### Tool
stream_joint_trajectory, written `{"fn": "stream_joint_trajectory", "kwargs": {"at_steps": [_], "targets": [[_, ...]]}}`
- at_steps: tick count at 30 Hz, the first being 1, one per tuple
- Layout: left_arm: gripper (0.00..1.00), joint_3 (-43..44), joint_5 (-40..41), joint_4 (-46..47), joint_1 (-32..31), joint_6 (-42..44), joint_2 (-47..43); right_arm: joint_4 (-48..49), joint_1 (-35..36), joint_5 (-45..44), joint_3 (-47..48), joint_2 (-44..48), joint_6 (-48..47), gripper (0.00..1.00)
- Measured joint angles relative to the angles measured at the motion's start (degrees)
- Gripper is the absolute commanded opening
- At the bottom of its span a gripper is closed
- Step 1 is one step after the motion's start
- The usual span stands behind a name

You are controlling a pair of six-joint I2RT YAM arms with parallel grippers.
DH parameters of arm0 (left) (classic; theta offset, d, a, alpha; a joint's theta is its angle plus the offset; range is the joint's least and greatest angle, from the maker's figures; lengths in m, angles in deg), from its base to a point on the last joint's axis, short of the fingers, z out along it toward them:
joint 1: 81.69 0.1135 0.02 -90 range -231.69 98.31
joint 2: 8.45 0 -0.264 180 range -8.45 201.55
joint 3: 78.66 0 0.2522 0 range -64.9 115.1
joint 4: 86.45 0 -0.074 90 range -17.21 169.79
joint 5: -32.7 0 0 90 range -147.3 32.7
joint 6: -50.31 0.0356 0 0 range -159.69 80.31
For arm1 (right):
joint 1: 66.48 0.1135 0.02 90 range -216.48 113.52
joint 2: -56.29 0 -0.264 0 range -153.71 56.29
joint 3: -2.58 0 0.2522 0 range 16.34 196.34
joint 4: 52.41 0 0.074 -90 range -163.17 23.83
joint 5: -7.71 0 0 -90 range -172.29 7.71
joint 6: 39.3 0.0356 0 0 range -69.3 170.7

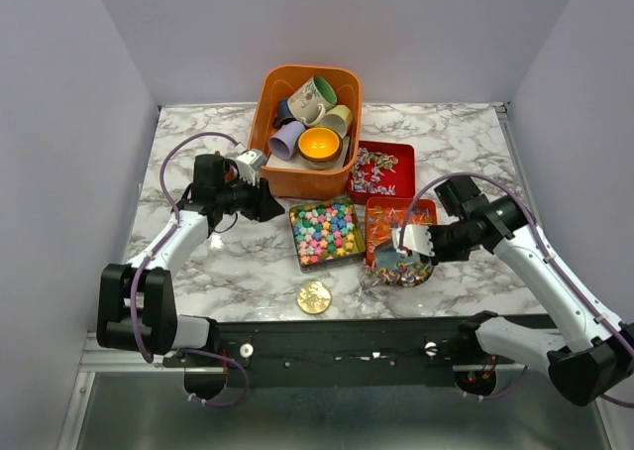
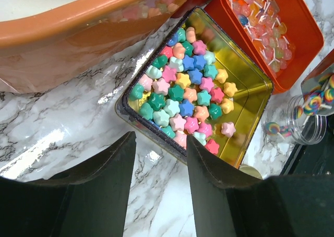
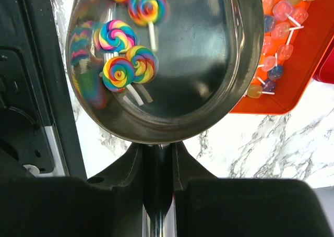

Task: Pack the candies
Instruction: Place the fake candies in the packing bottle.

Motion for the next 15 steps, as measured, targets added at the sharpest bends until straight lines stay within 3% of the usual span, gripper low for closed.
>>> {"fn": "stream_joint_trajectory", "kwargs": {"at_steps": [15], "targets": [[0.54,0.0,0.0,0.04,0.0,-0.24,0.39,-1.73,1.6,-0.83,0.22,2.19,-0.74,0.01]]}}
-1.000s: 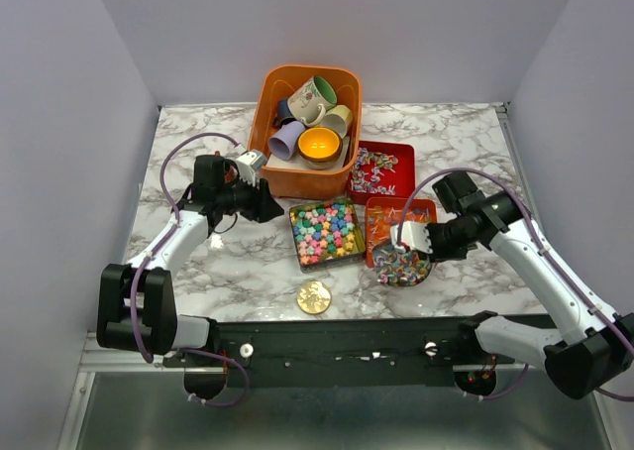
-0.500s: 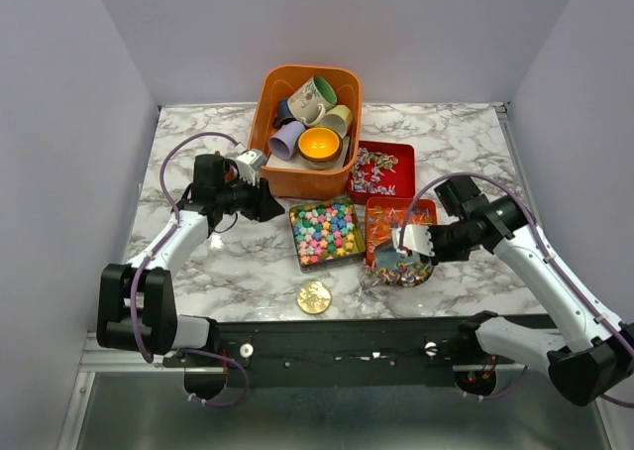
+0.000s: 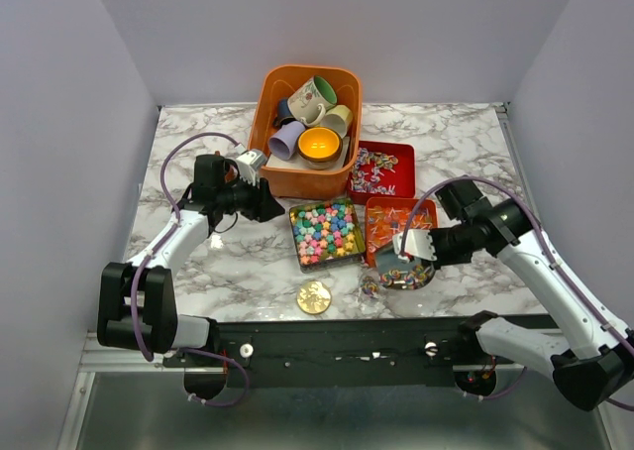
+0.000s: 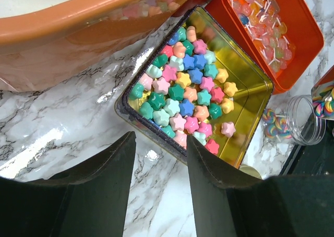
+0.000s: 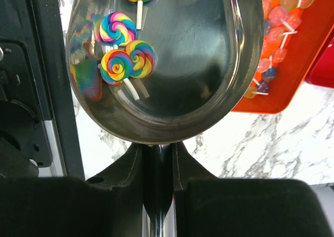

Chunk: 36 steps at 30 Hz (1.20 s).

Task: Pack the candies
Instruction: Place the fake candies in the packing bottle.

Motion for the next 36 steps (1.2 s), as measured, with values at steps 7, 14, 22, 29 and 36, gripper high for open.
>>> {"fn": "stream_joint_trajectory", "kwargs": {"at_steps": [7,14,22,29,36], "targets": [[0.54,0.0,0.0,0.02,0.0,-0.15,0.02,-0.61,6.14,-3.82,1.09,-0.35,1.11,0.01],[0.54,0.0,0.0,0.28,0.26,-0.22,0.02,-0.66,9.66,-7.85,1.16,-1.9,3.91,0.01],[0.54,0.0,-0.02,0.39,0.26,-0.39,0.02,-0.72,11.15,-10.88,3.13,-4.26,6.71,0.0],[0.54,0.0,-0.15,0.57,0.26,-0.57,0.02,-0.81,12.33,-11.76,4.59,-4.2,7.21,0.0],[0.54,0.0,-0.76,1.86,0.26,-1.64,0.02,-0.76,15.96,-13.62,7.04,-4.22,8.55,0.0]]}}
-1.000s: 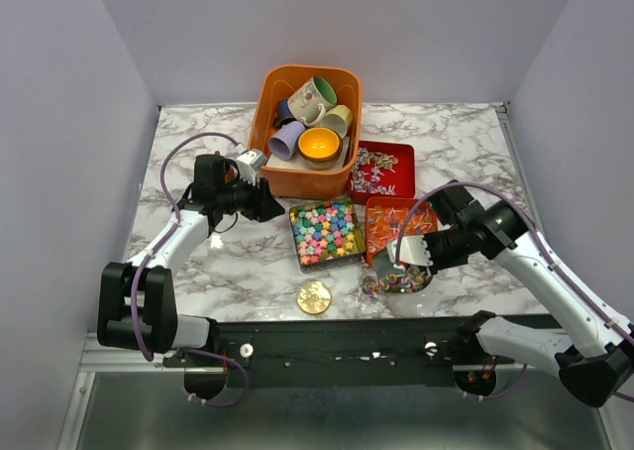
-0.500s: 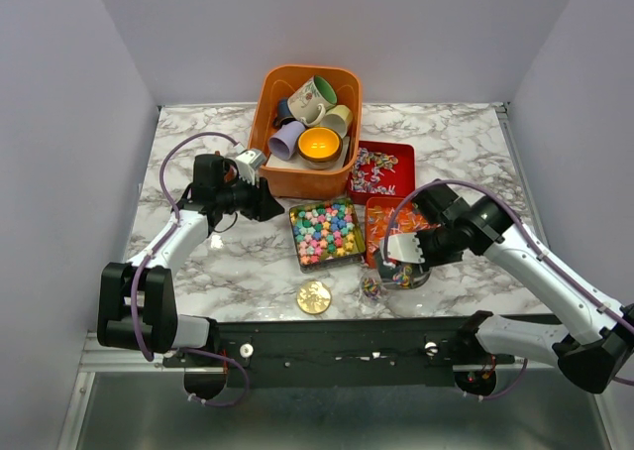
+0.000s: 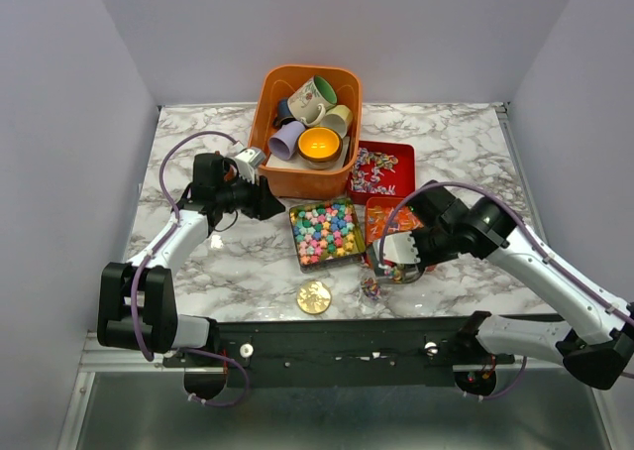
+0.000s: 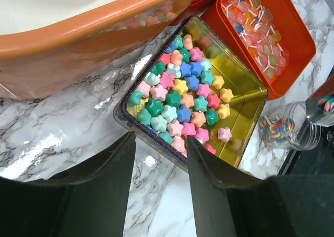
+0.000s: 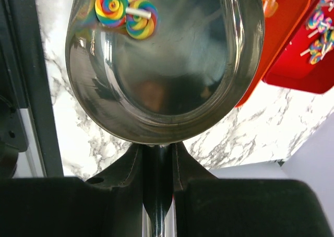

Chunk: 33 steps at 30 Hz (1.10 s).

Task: Pack the candies
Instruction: Place the fake candies in the packing bottle.

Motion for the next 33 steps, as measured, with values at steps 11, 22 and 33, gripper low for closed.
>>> {"fn": "stream_joint_trajectory", "kwargs": {"at_steps": [11,22,33], "targets": [[0.54,-0.02,-0.55,0.7,0.0,-0.46,0.02,-0.04,3.82,-3.5,-0.09,-2.1,3.56,0.01],[0.54,-0.13,-1.84,1.14,0.0,-1.81,0.0,-0.13,3.8,-4.04,-0.52,-0.55,5.2,0.01],[0.66,-1.31,-7.52,7.85,-7.43,-15.04,-7.52,1.36,-0.33,2.08,5.14,1.51,13.29,0.01]]}}
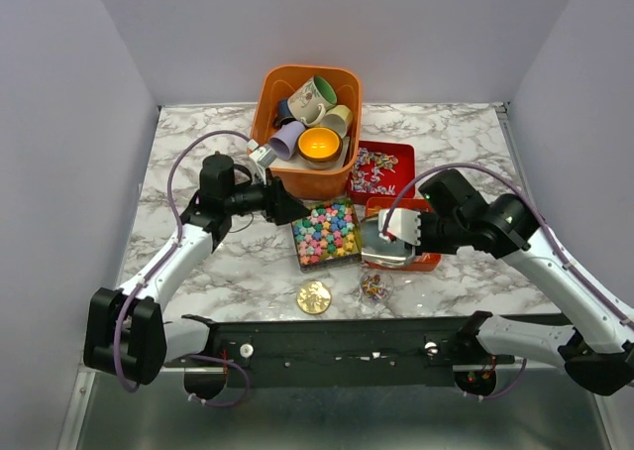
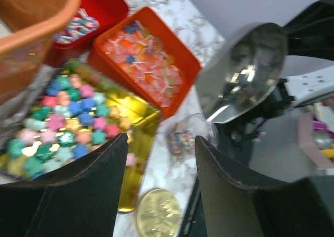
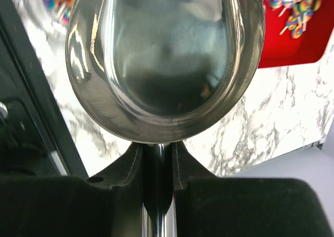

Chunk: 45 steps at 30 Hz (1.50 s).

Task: Pack the candies
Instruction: Place the fake candies in the packing bottle, then adjust the spatula.

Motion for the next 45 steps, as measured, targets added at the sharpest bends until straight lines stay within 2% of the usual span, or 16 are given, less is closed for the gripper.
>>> {"fn": "stream_joint_trajectory", "kwargs": {"at_steps": [3,7,16,26,29,35,41,42,45], "targets": [[0.66,-2.51,-2.29,8.81,-2.78,-10.16,-0.72,3.76,-1.18,2.12,0.13,0.7,3.56,0.01],[0.67,-3.58,-3.34,13.79,-4.72,-16.41,0.11,7.65,-1.18,4.46,-0.11,0.46,6.95,0.01],[0.71,-6.97,-3.15,21.79,-6.14,-24.92,2.95,12.98,-1.18,8.28,-0.26,-2.01,11.63,0.01],[0.68,-6.86,-1.97,25.81,-7.65,-28.98,6.27,14.14,-1.18,11.04,2.16,-4.57,12.9,0.01],[0.63,-6.78,-1.88,26.25,-8.04,-29.18,7.5,14.29,-1.18,12.04,3.19,-4.76,13.22,0.01],[0.44,-6.29,-1.92,28.41,-8.24,-30.82,8.96,14.12,-1.46,13.03,3.87,-5.4,13.27,0.01],[0.13,-5.86,-2.69,31.34,-8.44,-32.98,9.62,14.14,-1.55,13.68,3.87,-6.19,13.27,0.0],[0.0,-5.86,-2.95,31.74,-8.46,-33.24,9.64,14.16,-1.55,13.73,3.87,-6.4,13.25,0.01],[0.0,-5.88,-3.89,32.0,-8.48,-34.64,9.68,14.19,-1.57,13.73,3.87,-6.93,13.07,0.01]]}}
